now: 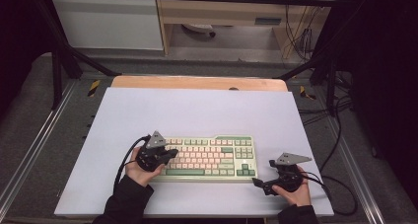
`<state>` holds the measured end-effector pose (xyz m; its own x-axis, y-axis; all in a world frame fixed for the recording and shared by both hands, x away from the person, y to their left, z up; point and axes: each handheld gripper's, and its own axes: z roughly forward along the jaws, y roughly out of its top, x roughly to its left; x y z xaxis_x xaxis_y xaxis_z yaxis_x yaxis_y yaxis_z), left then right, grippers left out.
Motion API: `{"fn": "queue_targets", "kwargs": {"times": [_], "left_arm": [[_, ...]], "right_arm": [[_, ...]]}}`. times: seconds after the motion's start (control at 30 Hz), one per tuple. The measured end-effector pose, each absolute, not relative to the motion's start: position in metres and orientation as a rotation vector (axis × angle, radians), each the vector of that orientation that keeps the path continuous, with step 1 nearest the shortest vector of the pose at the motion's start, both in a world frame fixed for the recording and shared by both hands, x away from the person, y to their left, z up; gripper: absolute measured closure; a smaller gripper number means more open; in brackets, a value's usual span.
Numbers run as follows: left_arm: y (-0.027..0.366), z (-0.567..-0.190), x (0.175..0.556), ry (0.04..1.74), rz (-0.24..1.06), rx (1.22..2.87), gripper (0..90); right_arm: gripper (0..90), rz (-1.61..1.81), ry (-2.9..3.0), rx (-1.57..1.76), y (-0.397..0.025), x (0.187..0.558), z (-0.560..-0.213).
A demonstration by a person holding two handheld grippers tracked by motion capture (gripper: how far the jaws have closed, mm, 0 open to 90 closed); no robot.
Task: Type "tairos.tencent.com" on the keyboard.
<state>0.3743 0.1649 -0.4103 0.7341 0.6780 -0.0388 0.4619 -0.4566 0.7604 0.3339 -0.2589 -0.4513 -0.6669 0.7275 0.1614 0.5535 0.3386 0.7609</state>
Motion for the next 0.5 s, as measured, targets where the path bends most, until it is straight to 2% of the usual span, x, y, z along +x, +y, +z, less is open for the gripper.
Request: {"fn": "queue_targets", "kwargs": {"times": [0.5], "left_arm": [[0.194,-0.406,0.366,0.891,0.364,2.119,90.0]], "right_arm": [[0.4,1.241,2.390,1.168,-0.259,0.333,-0.451]]}}
